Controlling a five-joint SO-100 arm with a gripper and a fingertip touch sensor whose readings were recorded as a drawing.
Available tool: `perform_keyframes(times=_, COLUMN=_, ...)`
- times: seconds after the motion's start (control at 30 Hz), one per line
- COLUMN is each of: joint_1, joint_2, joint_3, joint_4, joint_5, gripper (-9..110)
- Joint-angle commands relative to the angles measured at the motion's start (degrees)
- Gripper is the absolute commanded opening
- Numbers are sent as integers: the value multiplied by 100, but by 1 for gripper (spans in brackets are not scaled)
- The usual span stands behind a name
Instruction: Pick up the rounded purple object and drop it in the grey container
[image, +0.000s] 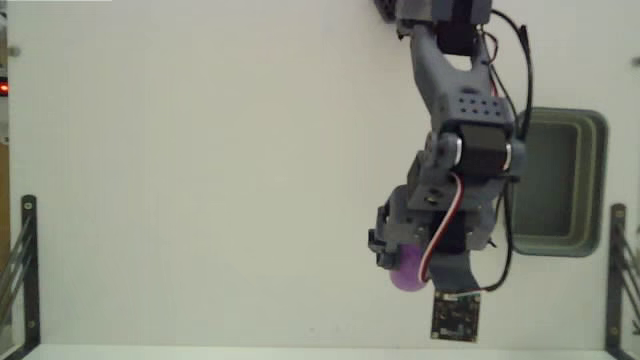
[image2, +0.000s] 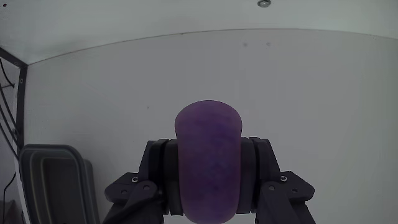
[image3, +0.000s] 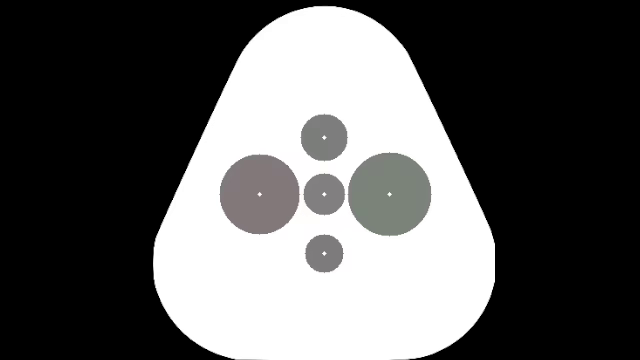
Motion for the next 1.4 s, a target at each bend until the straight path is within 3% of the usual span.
perform_keyframes(times=0.0, joint_1=25, joint_2=254, joint_3=-250, joint_4=-8, joint_5=18, gripper=45)
perform_keyframes(times=0.6, joint_1=-528, joint_2=382, joint_3=263, joint_4=-257, joint_5=18, gripper=45)
perform_keyframes(times=1.37, joint_1=-1973, joint_2=719, joint_3=1604, joint_4=-907, joint_5=18, gripper=45)
